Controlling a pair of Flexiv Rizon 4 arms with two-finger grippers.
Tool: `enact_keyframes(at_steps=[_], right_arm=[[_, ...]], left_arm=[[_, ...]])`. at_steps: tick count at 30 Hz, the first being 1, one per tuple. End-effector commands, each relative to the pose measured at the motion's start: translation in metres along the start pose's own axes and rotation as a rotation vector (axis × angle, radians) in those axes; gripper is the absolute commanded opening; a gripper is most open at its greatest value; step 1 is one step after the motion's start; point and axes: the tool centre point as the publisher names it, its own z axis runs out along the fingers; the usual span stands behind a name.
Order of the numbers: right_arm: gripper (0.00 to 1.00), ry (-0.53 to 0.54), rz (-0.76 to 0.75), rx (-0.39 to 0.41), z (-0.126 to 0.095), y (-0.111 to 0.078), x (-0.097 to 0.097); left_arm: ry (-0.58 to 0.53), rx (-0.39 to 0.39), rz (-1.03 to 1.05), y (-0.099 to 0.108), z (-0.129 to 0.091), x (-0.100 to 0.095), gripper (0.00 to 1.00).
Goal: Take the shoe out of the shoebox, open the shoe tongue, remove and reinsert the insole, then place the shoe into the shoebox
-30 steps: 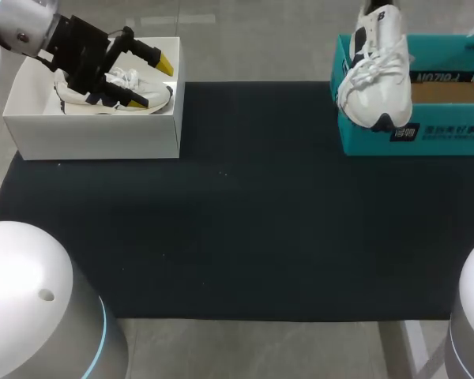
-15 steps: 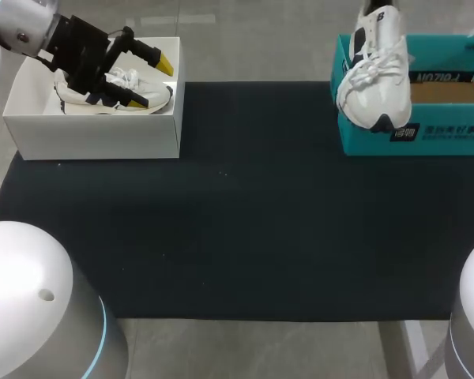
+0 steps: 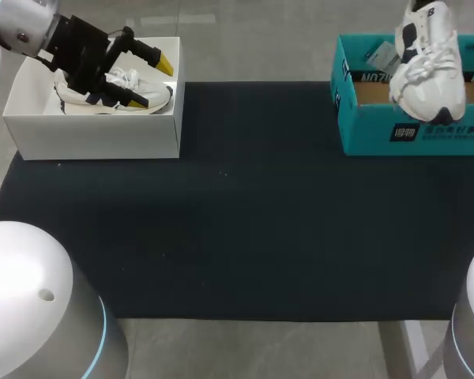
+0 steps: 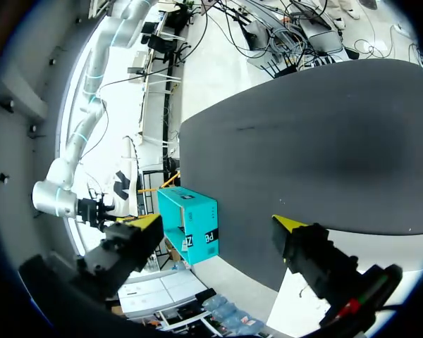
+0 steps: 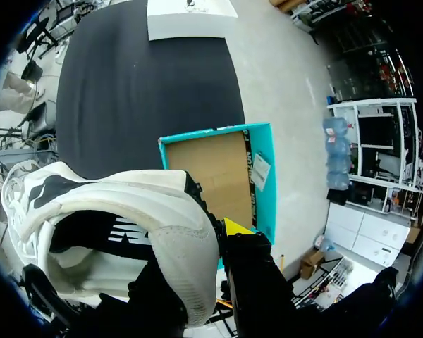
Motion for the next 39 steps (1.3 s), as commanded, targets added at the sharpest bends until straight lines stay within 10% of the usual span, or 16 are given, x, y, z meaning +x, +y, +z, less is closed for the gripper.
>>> enact_keyframes(at_steps=[1,21,39], right_arm=[[0.0,-0.021,-0.021,-0.044,0.021,-0.046,-0.011],[0.0,-0.02,0.089,-0.016,0.092,-0.152,-0.055],[0.0,0.09,0.491,0.093,0.142,-0.192,-0.068]], left_arm=[[0.003,0.0,0.001,0.0,0.0,0.0,1.0],[0.003,0.0,0.001,0.0,0.0,0.0,1.0],[0.003,0.0,0.001,0.0,0.0,0.0,1.0]])
